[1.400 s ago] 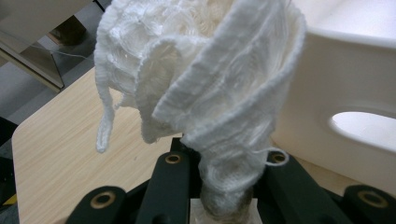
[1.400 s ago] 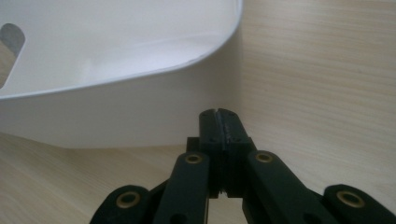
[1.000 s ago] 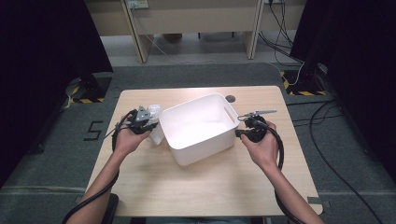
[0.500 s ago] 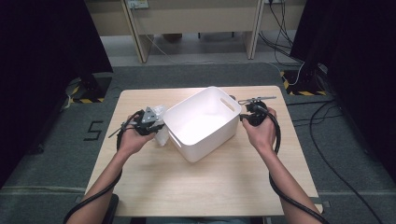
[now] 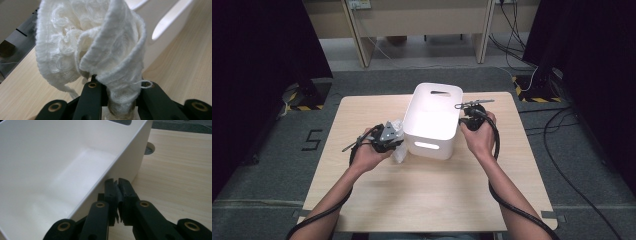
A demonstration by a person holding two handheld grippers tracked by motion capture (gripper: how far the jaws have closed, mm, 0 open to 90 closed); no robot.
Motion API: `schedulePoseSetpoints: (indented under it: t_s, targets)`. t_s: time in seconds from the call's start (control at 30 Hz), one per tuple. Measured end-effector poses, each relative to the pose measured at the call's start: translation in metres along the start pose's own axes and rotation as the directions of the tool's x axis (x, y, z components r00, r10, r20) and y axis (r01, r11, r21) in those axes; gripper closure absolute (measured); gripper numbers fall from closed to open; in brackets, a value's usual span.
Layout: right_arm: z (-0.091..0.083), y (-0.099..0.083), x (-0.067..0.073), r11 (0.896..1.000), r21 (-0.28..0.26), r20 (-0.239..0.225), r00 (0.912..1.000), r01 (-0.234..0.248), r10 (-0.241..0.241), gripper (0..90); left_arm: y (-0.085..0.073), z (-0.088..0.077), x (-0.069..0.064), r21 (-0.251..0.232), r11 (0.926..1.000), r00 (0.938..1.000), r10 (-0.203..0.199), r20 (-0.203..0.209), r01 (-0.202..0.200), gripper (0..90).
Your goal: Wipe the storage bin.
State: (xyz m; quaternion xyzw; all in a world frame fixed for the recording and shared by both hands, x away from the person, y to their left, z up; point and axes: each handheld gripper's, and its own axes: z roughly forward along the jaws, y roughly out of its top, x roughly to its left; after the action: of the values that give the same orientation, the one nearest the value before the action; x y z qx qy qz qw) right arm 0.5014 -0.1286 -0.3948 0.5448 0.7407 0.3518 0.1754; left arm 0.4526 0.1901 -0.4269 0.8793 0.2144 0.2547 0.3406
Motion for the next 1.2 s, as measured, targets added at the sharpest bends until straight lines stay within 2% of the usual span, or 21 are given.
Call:
schedulePoseSetpoints:
  t_s: [0.07,0.17,0.2,0.27,0.33,0.43,0.5,0.7,0.73,0.83,0.93,1.07,1.2]
  targets:
    - [-0.001,0.000,0.000,1.000,0.002,-0.008,1.0000,-0.005,0.005,81.9,0.000,-0.001,-0.002,-0.007,1.0000,1.0000,-0.007,0.005,0.007,77.4]
    - [-0.011,0.002,-0.003,0.998,-0.024,-0.009,0.9984,-0.056,0.056,79.1,0.002,-0.003,-0.004,-0.013,0.9996,0.9996,-0.027,0.001,0.027,77.4]
    - [-0.019,0.006,-0.003,0.997,-0.055,0.006,0.9984,-0.055,0.056,77.2,0.002,-0.004,-0.005,-0.013,0.9995,0.9996,-0.027,-0.004,0.027,77.4]
    - [-0.024,0.008,-0.002,0.995,-0.072,0.012,0.9975,-0.069,0.070,76.3,0.004,-0.004,-0.007,-0.010,0.9996,0.9996,-0.027,-0.009,0.027,77.4]
    - [-0.033,0.014,-0.002,0.989,-0.115,0.000,0.9956,-0.093,0.093,72.2,0.004,-0.004,-0.010,-0.005,0.9992,0.9991,-0.041,-0.014,0.041,77.3]
    - [-0.033,0.016,-0.001,0.989,-0.115,-0.007,0.9956,-0.094,0.094,70.6,0.004,-0.004,-0.012,-0.002,0.9992,0.9991,-0.040,-0.013,0.040,77.3]
    - [-0.031,0.016,0.000,0.987,-0.117,-0.031,0.9938,-0.109,0.106,68.7,0.004,-0.004,-0.013,-0.002,0.9989,0.9988,-0.047,-0.011,0.047,77.3]
    - [-0.014,0.010,0.008,0.995,-0.040,-0.027,0.9958,-0.088,0.087,67.7,0.006,-0.006,-0.018,-0.007,0.9990,0.9990,-0.045,0.007,0.045,77.3]
    - [-0.010,0.008,0.010,0.997,-0.032,-0.009,0.9973,-0.072,0.072,68.6,0.006,-0.006,-0.019,-0.010,0.9988,0.9988,-0.048,0.008,0.048,77.3]
    - [-0.009,0.007,0.011,0.998,-0.010,-0.011,0.9978,-0.066,0.066,70.2,0.006,-0.008,-0.022,-0.008,0.9989,0.9986,-0.047,0.023,0.047,77.3]
    - [-0.008,0.004,0.012,0.999,-0.002,0.001,0.9988,-0.050,0.050,72.0,0.008,-0.011,-0.027,-0.009,0.9994,0.9990,-0.034,0.029,0.034,77.3]
    - [-0.010,0.001,0.015,0.999,0.004,0.018,0.9993,-0.033,0.033,72.0,0.010,-0.012,-0.032,-0.013,0.9992,0.9987,-0.038,0.034,0.039,77.3]
    - [-0.011,0.000,0.016,0.999,0.003,0.013,0.9992,-0.039,0.039,72.1,0.010,-0.012,-0.033,-0.015,0.9988,0.9983,-0.047,0.036,0.047,77.3]
